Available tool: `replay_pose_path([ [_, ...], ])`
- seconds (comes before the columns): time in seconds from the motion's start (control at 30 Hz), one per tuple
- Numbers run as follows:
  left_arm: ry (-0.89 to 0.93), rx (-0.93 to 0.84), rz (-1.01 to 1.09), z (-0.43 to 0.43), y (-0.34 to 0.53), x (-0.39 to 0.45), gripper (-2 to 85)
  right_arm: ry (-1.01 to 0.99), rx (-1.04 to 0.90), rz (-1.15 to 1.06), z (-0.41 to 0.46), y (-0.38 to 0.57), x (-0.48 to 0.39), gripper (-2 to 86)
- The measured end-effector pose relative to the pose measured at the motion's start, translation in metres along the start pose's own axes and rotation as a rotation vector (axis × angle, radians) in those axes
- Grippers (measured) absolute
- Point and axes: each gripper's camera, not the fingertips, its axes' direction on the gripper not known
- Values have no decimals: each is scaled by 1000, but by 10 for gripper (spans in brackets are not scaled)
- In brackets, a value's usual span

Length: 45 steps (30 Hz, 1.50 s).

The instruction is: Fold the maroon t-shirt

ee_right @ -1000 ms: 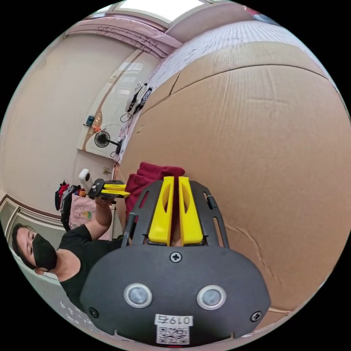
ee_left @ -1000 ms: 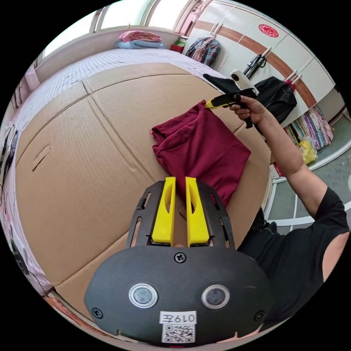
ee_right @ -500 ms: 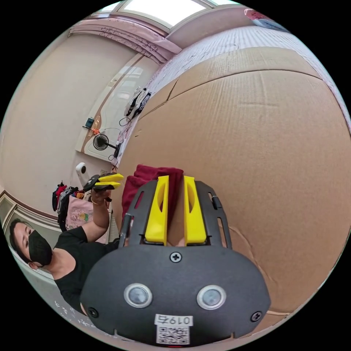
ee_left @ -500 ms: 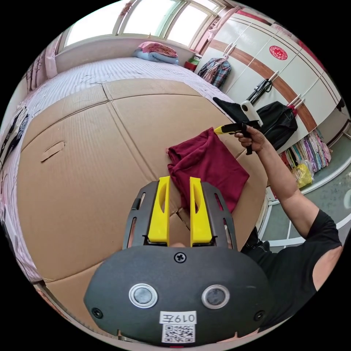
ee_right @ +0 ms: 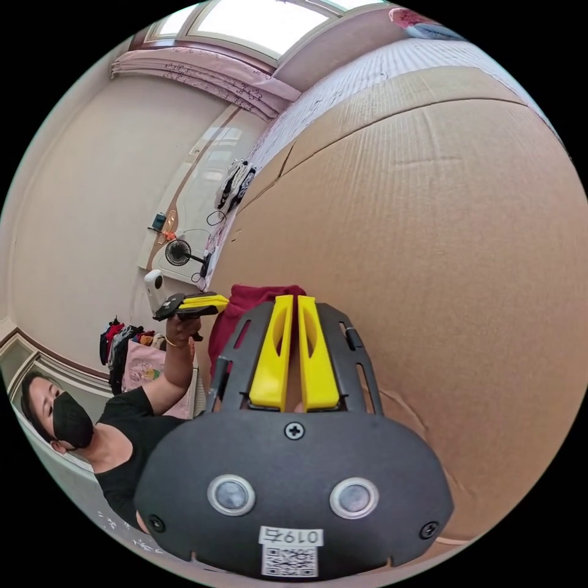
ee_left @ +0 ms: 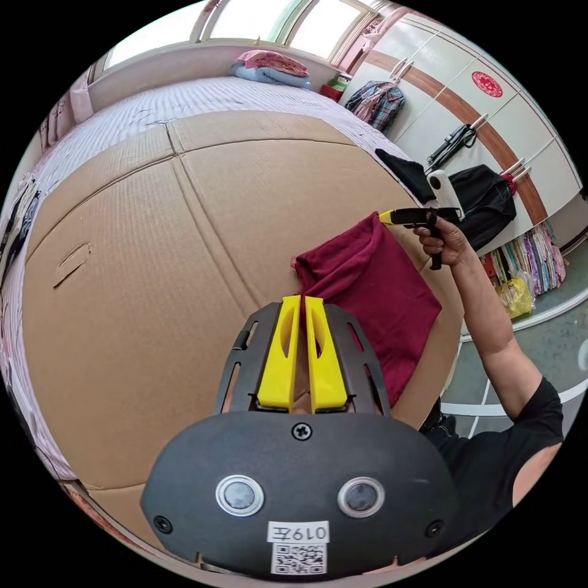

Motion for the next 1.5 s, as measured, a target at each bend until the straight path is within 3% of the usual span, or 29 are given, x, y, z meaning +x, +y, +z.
replay_pose_path([
  [0.3,-8,96,-62,-21,39,-9,21,113,114,-57,6,65,-4,71],
  [0.47,25,99,-37,-27,98,16,53,312,137,-266,29,171,-64,84],
  [0.6,15,96,-71,-12,151,35,72,384,100,-286,49,255,-61,93],
  [0.83,31,71,-101,30,182,44,63,333,92,-174,76,361,12,96],
  [1.17,15,44,-31,72,239,70,35,283,128,-131,108,463,109,8],
  [1.37,26,18,46,101,265,84,20,245,181,-100,123,539,169,9],
  [1.5,-65,92,126,110,318,122,24,247,198,-83,131,580,210,28],
])
